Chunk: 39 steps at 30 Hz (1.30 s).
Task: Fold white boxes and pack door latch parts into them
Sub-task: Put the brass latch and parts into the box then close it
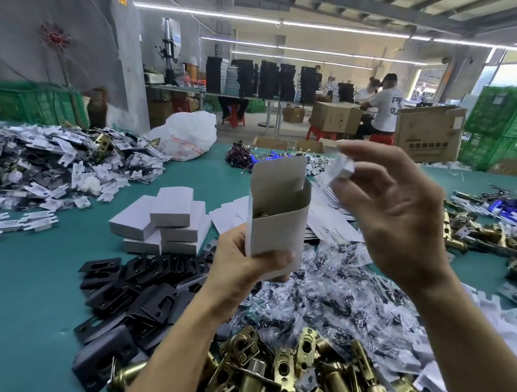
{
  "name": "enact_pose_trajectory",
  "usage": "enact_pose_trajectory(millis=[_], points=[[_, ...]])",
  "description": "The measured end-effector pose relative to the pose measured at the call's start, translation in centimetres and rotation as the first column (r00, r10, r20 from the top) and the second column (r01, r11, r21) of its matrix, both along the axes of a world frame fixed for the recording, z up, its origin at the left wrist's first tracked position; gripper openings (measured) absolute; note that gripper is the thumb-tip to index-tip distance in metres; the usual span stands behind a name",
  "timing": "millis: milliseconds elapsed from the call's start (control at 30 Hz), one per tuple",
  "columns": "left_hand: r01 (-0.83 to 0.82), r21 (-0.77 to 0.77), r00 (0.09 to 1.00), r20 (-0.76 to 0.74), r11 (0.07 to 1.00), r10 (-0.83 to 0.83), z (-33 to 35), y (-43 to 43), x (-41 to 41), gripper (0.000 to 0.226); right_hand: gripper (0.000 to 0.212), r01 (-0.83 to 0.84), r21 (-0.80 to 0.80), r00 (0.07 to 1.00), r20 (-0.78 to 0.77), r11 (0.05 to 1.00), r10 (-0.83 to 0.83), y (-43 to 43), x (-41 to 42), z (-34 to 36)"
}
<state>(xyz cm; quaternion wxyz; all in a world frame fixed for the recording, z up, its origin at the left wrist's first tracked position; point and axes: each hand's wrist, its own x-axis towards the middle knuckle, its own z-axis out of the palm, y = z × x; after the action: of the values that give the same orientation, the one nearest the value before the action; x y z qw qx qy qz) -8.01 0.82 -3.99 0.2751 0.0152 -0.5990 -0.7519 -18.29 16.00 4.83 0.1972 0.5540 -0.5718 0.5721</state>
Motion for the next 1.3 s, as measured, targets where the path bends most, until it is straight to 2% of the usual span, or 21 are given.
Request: enact_pose_trajectory(millis=[67,233,300,400,533,600,667,767,800,833,900,967,1000,1067,1167,1300], points=[[0.003,-0.008,1.000,0.013,1.000,-0.003,0.0,0.0,0.0,0.036,0.034,0.004,0.044,0.994,-0.110,0.999,0.001,-0.5,1.2,0.6],[-0.003,-0.036,0.999,0.035,0.999,0.004,0.0,0.1,0.1,0.041,0.040,0.229,0.215,0.943,-0.291,0.950,-0.161,-0.2,1.2,0.9],[-0.007,-0.041,0.999,0.040,0.999,0.008,0.0,0.2,0.0,0.043,0.035,0.288,0.304,0.926,-0.329,0.908,-0.183,0.0,1.0,1.3],[-0.021,-0.033,0.999,0.044,0.999,0.022,0.0,0.1,0.0,0.032,0.016,0.383,0.447,0.895,-0.397,0.809,-0.204,0.3,0.7,2.2],[-0.037,-0.034,0.997,0.066,0.999,0.039,0.0,0.2,0.0,0.028,0.028,0.492,0.619,0.859,-0.459,0.613,-0.227,0.5,0.8,2.6],[-0.048,-0.047,0.994,0.095,0.998,0.053,0.1,0.3,0.0,0.029,0.031,0.506,0.661,0.857,-0.460,0.554,-0.235,0.6,0.7,2.5],[-0.067,-0.037,0.991,0.113,0.997,0.071,0.2,0.4,0.0,0.031,0.029,0.454,0.644,0.890,-0.361,0.616,-0.279,0.4,0.4,2.0],[-0.163,-0.010,0.978,0.128,0.987,0.163,0.5,0.2,0.1,0.031,0.019,0.403,0.448,0.909,-0.093,0.798,-0.407,-0.6,-0.3,0.5],[-0.225,-0.006,0.965,0.137,0.974,0.224,0.6,0.1,0.0,0.030,0.013,0.401,0.445,0.898,-0.018,0.801,-0.440,-1.1,-0.5,-0.2],[-0.292,-0.003,0.947,0.141,0.956,0.289,0.7,0.0,0.0,0.028,0.010,0.393,0.510,0.887,0.008,0.765,-0.461,-1.7,-0.8,-1.0],[-0.416,-0.010,0.901,0.131,0.909,0.414,1.1,-0.4,-0.2,0.028,0.009,0.313,0.747,0.905,-0.046,0.586,-0.423,-3.2,-1.2,-2.9],[-0.519,-0.040,0.848,0.103,0.854,0.520,1.5,-1.1,-0.1,0.026,0.004,0.187,0.907,0.959,-0.084,0.378,-0.271,-5.1,-0.7,-4.9],[-0.559,-0.051,0.823,0.087,0.828,0.561,1.7,-1.4,0.0,0.025,0.009,0.134,0.938,0.981,-0.079,0.319,-0.179,-6.1,-0.2,-5.8],[-0.611,-0.062,0.787,0.065,0.789,0.614,2.0,-2.3,0.3,0.023,0.022,0.034,0.959,0.999,-0.024,0.280,-0.040,-8.2,1.0,-7.0],[-0.637,-0.040,0.767,0.063,0.769,0.639,2.5,-3.3,0.8,0.024,0.028,-0.053,0.972,0.996,0.035,0.230,0.082,-10.6,3.2,-8.3],[-0.628,-0.018,0.774,0.089,0.778,0.627,2.8,-3.5,1.2,0.023,0.045,0.111,0.980,0.983,-0.132,0.163,0.126,-11.9,5.0,-9.6]])
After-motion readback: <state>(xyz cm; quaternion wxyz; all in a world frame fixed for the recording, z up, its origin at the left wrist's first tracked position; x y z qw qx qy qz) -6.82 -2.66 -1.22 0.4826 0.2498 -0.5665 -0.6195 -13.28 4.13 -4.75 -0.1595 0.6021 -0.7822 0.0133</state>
